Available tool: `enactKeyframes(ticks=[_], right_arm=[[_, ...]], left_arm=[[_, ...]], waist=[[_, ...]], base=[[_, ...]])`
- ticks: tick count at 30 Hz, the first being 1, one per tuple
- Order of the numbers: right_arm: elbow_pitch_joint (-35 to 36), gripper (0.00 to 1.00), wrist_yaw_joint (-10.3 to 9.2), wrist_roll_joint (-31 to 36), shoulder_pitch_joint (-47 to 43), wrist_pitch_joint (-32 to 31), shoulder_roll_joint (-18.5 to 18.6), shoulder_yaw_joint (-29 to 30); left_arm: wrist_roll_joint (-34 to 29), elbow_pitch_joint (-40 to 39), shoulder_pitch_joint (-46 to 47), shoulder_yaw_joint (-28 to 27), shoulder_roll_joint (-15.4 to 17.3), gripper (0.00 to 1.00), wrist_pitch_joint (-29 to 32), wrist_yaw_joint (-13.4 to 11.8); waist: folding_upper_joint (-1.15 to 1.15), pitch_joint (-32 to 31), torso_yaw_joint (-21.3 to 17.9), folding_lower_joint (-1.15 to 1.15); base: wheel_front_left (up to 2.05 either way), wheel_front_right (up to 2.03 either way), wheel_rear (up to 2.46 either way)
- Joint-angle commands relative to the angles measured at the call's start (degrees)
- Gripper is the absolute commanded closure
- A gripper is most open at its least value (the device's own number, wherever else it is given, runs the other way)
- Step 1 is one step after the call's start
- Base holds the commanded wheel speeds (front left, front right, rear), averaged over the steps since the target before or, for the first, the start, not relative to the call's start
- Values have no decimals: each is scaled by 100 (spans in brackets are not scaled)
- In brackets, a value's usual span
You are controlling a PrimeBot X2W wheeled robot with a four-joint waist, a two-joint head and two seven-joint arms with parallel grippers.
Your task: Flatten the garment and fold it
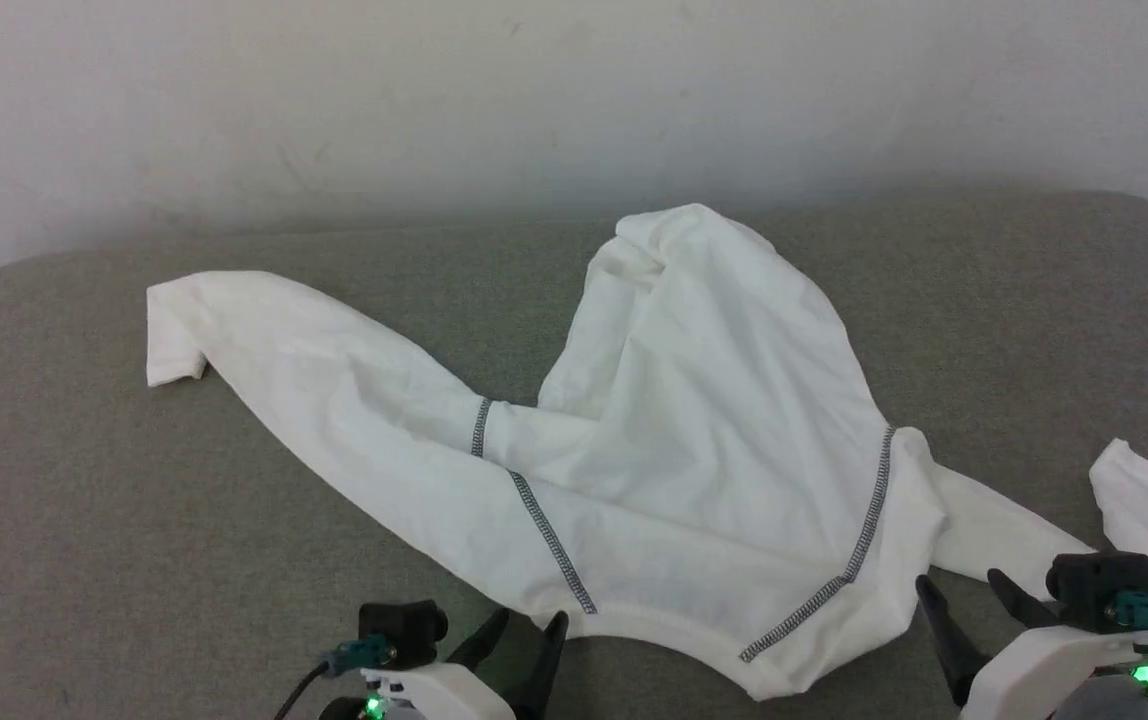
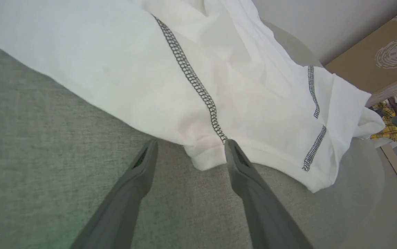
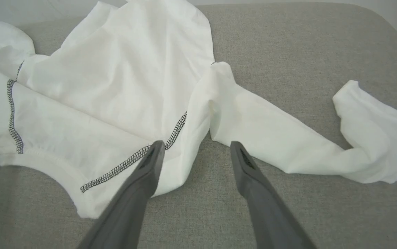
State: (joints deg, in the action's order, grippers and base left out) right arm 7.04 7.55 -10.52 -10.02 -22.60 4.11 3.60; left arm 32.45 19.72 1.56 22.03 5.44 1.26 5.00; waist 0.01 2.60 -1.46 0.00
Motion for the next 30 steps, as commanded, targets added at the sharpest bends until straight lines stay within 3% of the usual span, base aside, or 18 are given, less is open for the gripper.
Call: enactKeyframes(ticks=[1, 10, 11, 12, 13, 21, 30], right_arm=[[44, 0, -6, -18, -54, 24, 24, -16], [61, 0, -6, -182, -63, 65, 61, -182], [37, 0, -6, -254, -71, 65, 63, -216], [-5, 0, -6, -413, -83, 61, 50, -259], [-49, 0, -6, -605, -105, 43, 34, -307], [-250, 0, -6, -1425, -317, -106, 43, -598], [-1111, 0, -6, -2232, -106, -313, -109, -620]], left_arm=[[14, 70, 108, -14, -8, 0, 5, 42], [212, 652, 515, -65, -73, 0, -93, 75], [237, 712, 550, -37, -81, 4, -105, 96], [259, 762, 577, -7, -86, 39, -137, 120], [274, 804, 587, 23, -90, 100, -184, 140], [13, 588, 451, 65, 49, 100, -873, 27], [-55, -166, 119, 247, 56, 100, -781, -129]], waist=[[-1, 113, -132, 0], [-1, 331, -337, 0], [-1, 339, -342, 0], [-1, 323, -354, 0], [-1, 299, -363, 0], [-1, 29, -212, 0], [-1, -53, 206, 0]], base=[[0, 0, 0], [0, 0, 0], [0, 0, 0], [0, 0, 0], [0, 0, 0], [0, 0, 0], [0, 0, 0]])
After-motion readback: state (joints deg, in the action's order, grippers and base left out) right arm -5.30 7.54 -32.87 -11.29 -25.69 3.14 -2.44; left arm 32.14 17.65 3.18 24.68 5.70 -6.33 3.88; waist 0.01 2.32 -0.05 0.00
